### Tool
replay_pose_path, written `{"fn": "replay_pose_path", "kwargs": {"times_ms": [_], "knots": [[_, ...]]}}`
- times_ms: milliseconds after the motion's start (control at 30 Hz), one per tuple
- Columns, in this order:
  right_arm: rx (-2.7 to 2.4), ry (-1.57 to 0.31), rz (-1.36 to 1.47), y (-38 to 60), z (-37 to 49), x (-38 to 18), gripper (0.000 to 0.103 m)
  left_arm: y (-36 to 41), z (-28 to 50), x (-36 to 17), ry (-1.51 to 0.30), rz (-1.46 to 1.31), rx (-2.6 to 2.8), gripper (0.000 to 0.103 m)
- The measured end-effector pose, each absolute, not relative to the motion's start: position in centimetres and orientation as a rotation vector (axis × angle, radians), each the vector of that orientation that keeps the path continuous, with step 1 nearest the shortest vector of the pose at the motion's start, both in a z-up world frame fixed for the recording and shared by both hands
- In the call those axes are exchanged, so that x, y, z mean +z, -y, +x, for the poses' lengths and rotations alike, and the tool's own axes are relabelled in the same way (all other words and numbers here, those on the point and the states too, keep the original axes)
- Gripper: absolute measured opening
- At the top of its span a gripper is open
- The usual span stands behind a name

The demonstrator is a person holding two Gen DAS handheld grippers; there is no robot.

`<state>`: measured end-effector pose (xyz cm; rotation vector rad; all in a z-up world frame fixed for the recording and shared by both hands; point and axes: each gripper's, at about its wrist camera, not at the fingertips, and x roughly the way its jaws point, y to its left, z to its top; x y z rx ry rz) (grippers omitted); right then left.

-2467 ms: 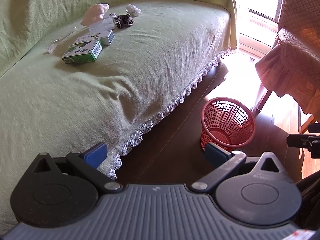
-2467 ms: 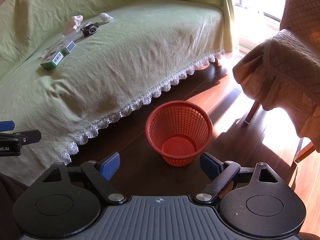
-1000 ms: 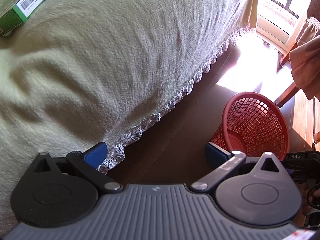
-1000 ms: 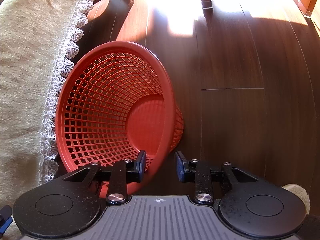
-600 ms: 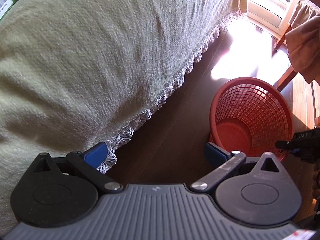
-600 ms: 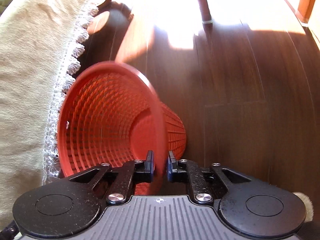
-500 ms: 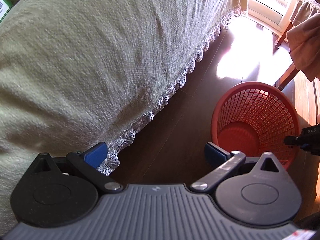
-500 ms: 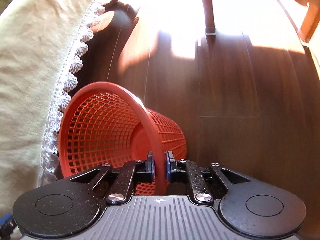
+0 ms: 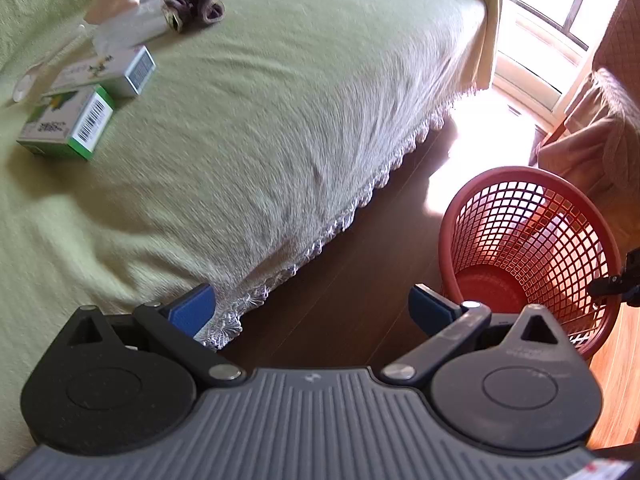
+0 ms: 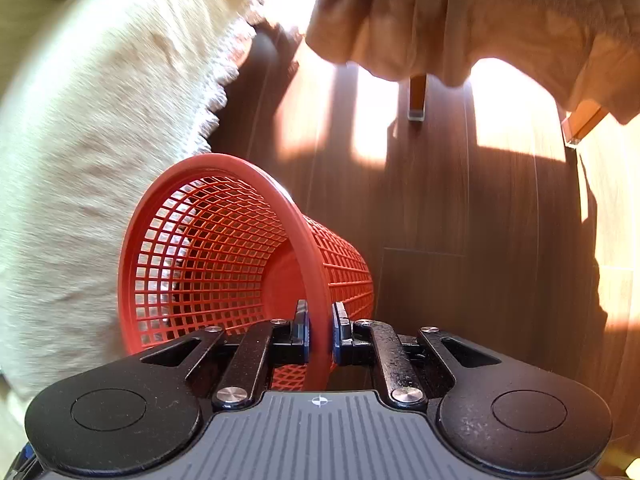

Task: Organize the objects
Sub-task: 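Lift the basket with the right gripper while the left tool approaches the medicine boxes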

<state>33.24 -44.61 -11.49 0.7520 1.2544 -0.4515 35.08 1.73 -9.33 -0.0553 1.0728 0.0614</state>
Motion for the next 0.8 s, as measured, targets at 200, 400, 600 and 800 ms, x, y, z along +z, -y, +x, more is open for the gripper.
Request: {"fn": "replay_pose_path", "kwargs": {"times_ms": [200, 400, 600, 800], "knots": [[-0.421, -1.256, 0.752, 45.1, 35.5, -4.9, 0.007, -2.7, 35.4, -1.9, -1.045, -0.065, 0.161, 0.101], [-0.343, -1.288, 0.725, 44.7, 37.3, 0.3, 0.007, -4.7, 34.9, 4.0, -1.035, -0.115, 0.300, 0.101], [-0.321, -1.317, 0.684, 43.2, 38.7, 1.3, 0.007, -7.7, 33.3, 6.2, -1.025, -0.117, 0.360, 0.101], [-0.371, -1.317, 0.670, 40.8, 40.9, 0.9, 0.007, -13.1, 34.6, 4.9, -1.047, -0.073, 0.332, 0.101]]}}
